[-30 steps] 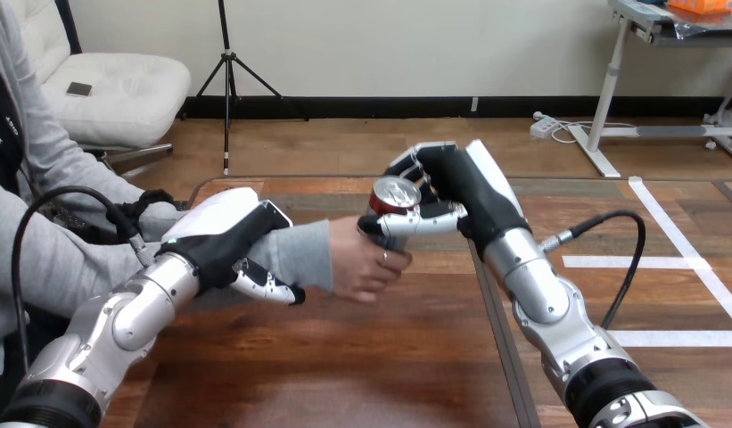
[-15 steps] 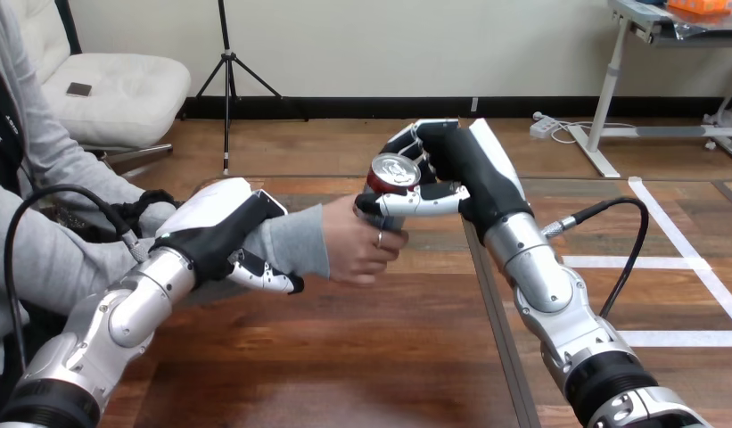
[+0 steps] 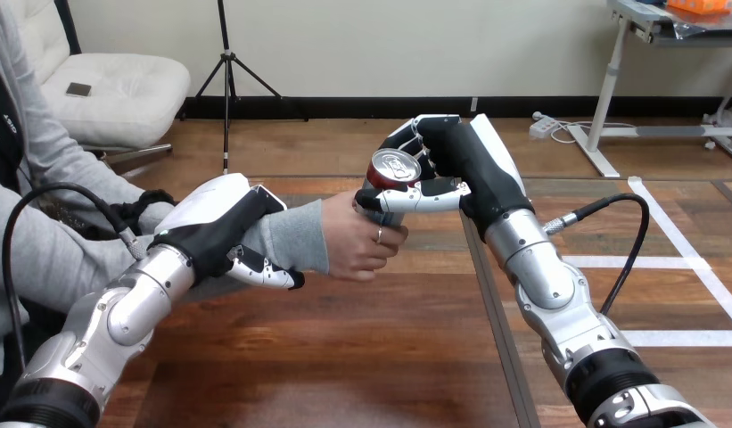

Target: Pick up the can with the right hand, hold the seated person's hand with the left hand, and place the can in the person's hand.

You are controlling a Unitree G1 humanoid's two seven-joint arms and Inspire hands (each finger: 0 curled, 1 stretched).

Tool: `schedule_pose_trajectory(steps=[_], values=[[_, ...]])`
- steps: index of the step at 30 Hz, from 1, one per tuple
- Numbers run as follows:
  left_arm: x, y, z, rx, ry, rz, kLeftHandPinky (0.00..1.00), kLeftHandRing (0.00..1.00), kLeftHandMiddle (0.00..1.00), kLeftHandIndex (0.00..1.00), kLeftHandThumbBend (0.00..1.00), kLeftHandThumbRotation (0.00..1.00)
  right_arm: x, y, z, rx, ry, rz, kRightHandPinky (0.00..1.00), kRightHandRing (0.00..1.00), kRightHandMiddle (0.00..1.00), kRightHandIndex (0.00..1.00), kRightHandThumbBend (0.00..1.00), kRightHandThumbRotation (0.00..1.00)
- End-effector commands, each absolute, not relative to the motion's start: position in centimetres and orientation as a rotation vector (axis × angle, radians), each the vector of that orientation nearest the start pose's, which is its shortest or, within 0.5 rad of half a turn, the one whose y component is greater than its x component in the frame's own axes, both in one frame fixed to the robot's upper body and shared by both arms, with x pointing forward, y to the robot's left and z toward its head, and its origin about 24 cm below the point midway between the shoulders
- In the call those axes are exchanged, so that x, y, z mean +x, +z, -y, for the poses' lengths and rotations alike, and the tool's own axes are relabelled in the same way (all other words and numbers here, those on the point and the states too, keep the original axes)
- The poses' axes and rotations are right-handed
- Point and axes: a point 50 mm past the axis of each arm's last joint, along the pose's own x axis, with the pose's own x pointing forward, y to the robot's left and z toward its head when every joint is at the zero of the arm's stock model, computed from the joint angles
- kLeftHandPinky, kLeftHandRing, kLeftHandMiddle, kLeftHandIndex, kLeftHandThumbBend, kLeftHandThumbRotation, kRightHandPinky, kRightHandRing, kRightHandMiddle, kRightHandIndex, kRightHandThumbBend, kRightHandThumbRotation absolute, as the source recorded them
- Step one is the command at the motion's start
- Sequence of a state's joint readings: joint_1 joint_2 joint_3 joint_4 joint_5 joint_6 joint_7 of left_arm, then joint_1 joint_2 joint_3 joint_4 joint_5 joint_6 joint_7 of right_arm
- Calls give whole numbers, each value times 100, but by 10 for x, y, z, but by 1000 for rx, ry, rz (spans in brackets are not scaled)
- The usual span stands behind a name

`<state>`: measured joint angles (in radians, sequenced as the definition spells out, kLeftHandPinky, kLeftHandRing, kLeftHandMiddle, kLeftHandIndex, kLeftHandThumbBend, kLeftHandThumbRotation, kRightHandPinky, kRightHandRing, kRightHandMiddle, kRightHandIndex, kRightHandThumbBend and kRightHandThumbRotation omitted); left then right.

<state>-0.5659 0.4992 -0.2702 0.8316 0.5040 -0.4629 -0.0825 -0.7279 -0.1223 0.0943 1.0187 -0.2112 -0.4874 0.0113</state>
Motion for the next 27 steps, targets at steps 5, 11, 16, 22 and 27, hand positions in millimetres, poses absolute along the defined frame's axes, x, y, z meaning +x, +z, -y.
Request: schedule_pose_trajectory(steps=[5,11,16,22,27], values=[[355,108,-179,1073,-367,346,23,30,37,39,66,2,375,110,89,-371,369,313,44,51,55,58,87,23],[353,107,-181,1130,-358,351,40,49,54,55,72,24,375,109,91,-382,379,309,54,62,65,67,91,44],[351,105,-182,1155,-351,352,48,57,63,63,75,37,375,108,92,-388,384,300,61,68,70,73,93,56],[349,104,-184,1164,-339,358,54,65,71,71,80,47,374,107,95,-384,387,298,68,75,76,77,95,67],[348,104,-185,1163,-329,366,55,67,72,72,81,50,373,106,96,-387,389,300,69,77,78,79,97,75]])
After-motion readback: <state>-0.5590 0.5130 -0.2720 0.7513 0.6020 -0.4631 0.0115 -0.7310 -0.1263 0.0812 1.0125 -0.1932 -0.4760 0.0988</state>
